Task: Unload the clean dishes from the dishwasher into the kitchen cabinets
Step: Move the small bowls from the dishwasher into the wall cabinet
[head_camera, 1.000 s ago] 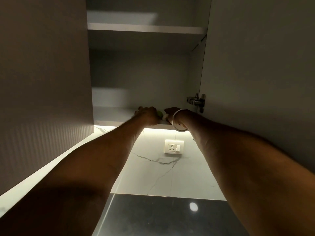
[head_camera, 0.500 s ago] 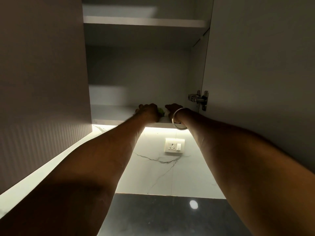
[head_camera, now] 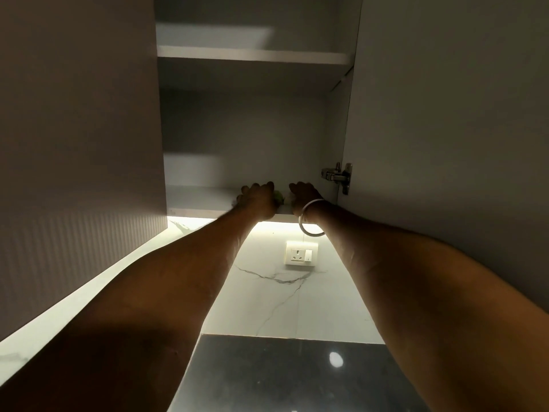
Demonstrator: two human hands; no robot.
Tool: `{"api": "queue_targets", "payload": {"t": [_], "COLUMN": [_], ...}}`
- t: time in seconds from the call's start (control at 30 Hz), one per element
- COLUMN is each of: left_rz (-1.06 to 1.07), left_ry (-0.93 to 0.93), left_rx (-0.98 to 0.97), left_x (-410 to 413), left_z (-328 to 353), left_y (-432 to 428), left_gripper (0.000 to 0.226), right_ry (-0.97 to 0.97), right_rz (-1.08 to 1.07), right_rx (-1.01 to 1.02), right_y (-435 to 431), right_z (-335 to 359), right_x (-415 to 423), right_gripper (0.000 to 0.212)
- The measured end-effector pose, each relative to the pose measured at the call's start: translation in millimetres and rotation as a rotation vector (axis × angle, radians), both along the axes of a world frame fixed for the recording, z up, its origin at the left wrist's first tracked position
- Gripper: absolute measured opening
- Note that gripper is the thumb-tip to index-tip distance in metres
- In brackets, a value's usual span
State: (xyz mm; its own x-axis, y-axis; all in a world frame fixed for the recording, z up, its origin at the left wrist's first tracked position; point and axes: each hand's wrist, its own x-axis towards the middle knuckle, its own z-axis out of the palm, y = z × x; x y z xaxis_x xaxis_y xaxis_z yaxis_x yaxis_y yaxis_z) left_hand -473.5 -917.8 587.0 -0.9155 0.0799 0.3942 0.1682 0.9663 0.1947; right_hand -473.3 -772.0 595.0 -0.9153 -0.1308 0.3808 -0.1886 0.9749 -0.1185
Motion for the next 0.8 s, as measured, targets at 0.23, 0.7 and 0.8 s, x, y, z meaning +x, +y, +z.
{"api": "queue_targets", "payload": {"t": [0.23,0.7,0.8], "left_rz": [-0.016,0.113,0.151], "left_ry": [0.160,0.270,0.289], "left_rx": [0.037,0.080,0.062], "left_x": [77,304,352], "left_z": [7,12,3], "left_y": [-1,27,34], "left_gripper": [0.041,0.053,0.053], "right_ry": [0.160,0.336,0.352], "right_rz": [0.029,0.187,0.233], "right_rx": [-0.085,-0.274,-0.333], "right_y": [0,16,25], "right_z": [-9,-17,-22], "right_x": [56,257,302], "right_gripper": [0.055,0.043,0.047]}}
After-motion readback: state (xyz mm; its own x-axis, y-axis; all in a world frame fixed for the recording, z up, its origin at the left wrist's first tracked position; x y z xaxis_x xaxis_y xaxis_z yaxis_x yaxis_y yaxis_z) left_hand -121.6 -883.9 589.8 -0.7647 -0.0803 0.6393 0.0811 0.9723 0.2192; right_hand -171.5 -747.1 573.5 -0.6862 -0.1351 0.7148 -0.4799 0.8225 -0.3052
